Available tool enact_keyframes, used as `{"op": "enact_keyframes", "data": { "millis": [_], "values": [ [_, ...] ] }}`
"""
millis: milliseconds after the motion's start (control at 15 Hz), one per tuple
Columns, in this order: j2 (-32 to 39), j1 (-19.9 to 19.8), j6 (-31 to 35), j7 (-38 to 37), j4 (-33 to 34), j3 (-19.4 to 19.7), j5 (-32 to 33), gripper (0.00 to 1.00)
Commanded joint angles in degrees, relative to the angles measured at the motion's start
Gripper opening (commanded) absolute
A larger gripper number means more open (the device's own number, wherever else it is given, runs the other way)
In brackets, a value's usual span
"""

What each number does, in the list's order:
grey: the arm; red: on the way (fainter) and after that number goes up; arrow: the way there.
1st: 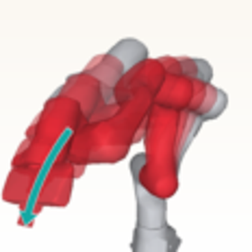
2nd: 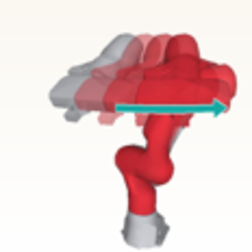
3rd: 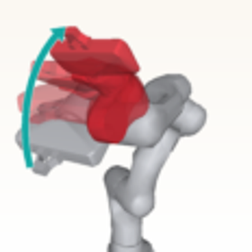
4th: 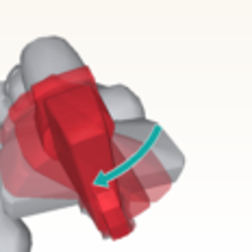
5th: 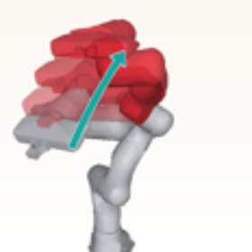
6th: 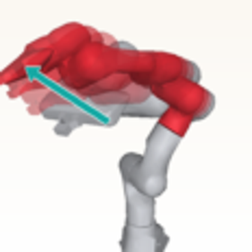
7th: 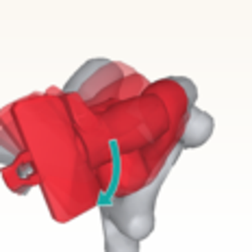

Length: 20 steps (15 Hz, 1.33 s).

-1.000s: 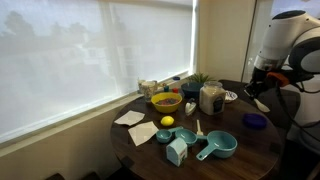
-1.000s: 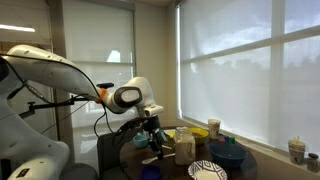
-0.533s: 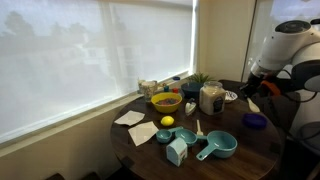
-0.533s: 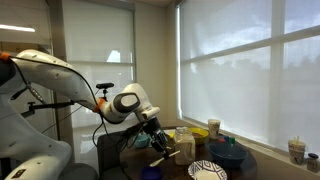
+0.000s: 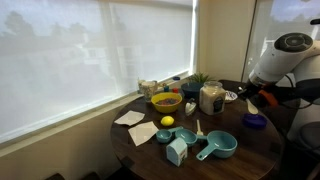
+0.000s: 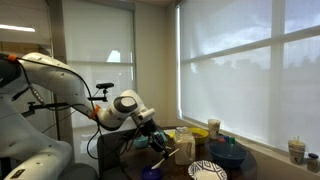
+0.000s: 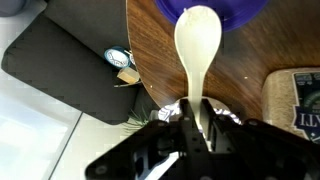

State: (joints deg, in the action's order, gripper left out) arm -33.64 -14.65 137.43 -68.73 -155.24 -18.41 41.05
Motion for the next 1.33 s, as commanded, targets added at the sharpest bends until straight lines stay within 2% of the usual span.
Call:
{"op": "enact_keyframes", "data": {
  "millis": [0,200,267,533,600,1000,1267],
  "values": [
    [0.3,1.0,-0.5,-6.0,-0.8,-1.1,6.9,0.03],
    [1.0,3.2,-1.1,-7.4,-1.1,-0.1,10.4,0.03],
    [1.1,4.5,-1.9,-5.6,-0.6,1.9,8.9,0.13],
    [1.3,5.2,-1.9,-6.1,-0.6,2.0,9.8,0.13],
    [1.3,5.2,-1.9,-6.1,-0.6,2.1,9.8,0.03],
    [0.4,7.8,-1.5,-8.4,-2.7,1.7,14.6,0.03],
    [2.8,9.1,-7.2,-9.5,-2.1,0.6,20.9,0.03]
  ]
}}
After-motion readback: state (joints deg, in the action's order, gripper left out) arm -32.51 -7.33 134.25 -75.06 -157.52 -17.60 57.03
